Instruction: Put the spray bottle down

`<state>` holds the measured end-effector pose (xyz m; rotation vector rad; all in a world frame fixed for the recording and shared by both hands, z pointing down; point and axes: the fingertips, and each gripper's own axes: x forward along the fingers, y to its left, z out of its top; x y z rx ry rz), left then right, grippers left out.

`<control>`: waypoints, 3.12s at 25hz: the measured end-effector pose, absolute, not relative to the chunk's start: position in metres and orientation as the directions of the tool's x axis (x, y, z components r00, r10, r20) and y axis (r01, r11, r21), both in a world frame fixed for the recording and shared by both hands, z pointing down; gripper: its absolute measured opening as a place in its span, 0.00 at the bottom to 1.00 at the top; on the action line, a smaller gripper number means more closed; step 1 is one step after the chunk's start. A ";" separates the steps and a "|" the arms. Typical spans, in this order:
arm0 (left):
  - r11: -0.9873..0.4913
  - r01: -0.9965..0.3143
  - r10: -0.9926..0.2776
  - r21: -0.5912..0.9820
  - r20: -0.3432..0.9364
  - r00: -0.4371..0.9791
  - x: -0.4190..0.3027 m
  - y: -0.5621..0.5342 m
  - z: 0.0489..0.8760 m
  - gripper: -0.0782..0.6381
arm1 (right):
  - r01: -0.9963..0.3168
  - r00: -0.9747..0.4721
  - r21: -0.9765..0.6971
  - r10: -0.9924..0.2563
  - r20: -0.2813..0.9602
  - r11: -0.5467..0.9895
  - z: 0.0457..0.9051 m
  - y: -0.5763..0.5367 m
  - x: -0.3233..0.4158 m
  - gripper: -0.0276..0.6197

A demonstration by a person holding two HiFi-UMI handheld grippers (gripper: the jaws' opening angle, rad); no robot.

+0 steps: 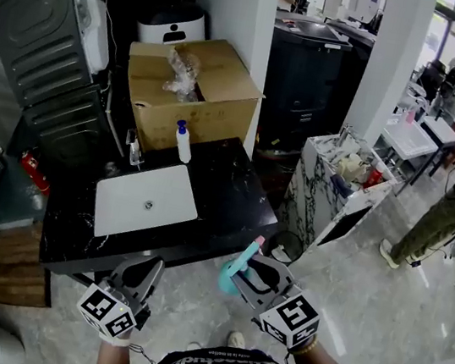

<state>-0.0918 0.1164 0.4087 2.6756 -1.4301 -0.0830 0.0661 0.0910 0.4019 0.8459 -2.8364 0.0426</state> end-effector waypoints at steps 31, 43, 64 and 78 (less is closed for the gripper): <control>-0.540 -0.829 -0.836 0.144 0.025 0.549 -0.019 0.076 0.412 0.13 | -0.552 -0.820 -0.009 -0.540 0.189 0.834 0.409 0.046 0.140 0.29; -0.490 -0.863 -0.864 0.119 0.061 0.499 -0.014 0.059 0.418 0.13 | -0.548 -0.827 -0.074 -0.526 0.197 0.833 0.432 0.011 0.160 0.29; -0.464 -0.880 -0.884 0.105 0.018 0.468 -0.200 -0.110 0.427 0.13 | -0.530 -0.829 0.005 -0.519 0.209 0.848 0.413 -0.156 -0.026 0.29; -0.528 -0.844 -0.846 0.097 0.024 0.532 -0.209 -0.204 0.442 0.13 | -0.568 -0.794 0.003 -0.550 0.259 0.823 0.430 -0.230 -0.043 0.29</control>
